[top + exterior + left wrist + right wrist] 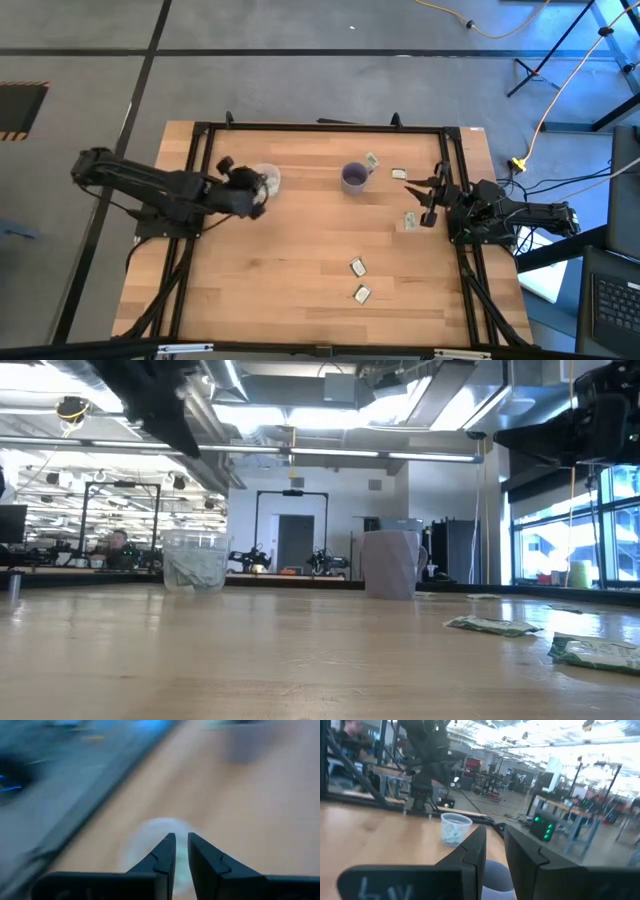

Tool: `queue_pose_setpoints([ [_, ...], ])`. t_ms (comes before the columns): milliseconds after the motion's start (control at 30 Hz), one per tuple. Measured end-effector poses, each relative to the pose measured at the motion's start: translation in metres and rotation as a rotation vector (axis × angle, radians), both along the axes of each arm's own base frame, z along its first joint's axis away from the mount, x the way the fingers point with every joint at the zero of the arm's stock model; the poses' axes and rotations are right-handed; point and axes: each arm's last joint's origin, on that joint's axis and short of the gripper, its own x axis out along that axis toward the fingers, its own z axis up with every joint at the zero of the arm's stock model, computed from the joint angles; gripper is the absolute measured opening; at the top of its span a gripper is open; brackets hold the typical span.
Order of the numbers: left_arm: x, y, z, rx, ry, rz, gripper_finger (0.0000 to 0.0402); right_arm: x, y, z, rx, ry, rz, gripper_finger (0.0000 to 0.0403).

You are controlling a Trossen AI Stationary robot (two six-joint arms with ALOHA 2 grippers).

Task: Pick and place Stevia / Truvia into bins
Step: Put the light green stevia packet into the transparent container

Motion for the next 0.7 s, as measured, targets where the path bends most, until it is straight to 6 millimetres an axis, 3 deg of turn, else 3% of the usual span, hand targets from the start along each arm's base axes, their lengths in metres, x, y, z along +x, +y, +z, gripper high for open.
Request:
queue_pose_setpoints([
  [133, -0.006, -0.009, -0.005, -0.157, -0.139, -0.428, 0.0034, 0.000, 0.000, 0.001, 0.008, -0.015, 0.001, 0.0075],
  [267, -0.014, -0.005, -0.011, -0.120, -0.335, -0.631, 0.0024, -0.002, -0.003, 0.005, 0.043, -0.065, -0.095, 0.0074],
  [433, -0.031, 0.009, -0.026, -0.083, -0.511, -0.658, 0.0014, -0.006, -0.009, 0.016, 0.168, -0.039, -0.210, 0.0075],
  [700, -0.059, 0.027, -0.048, 0.036, -0.692, -0.651, 0.0008, -0.001, -0.009, 0.047, 0.455, 0.211, -0.242, 0.0075],
])
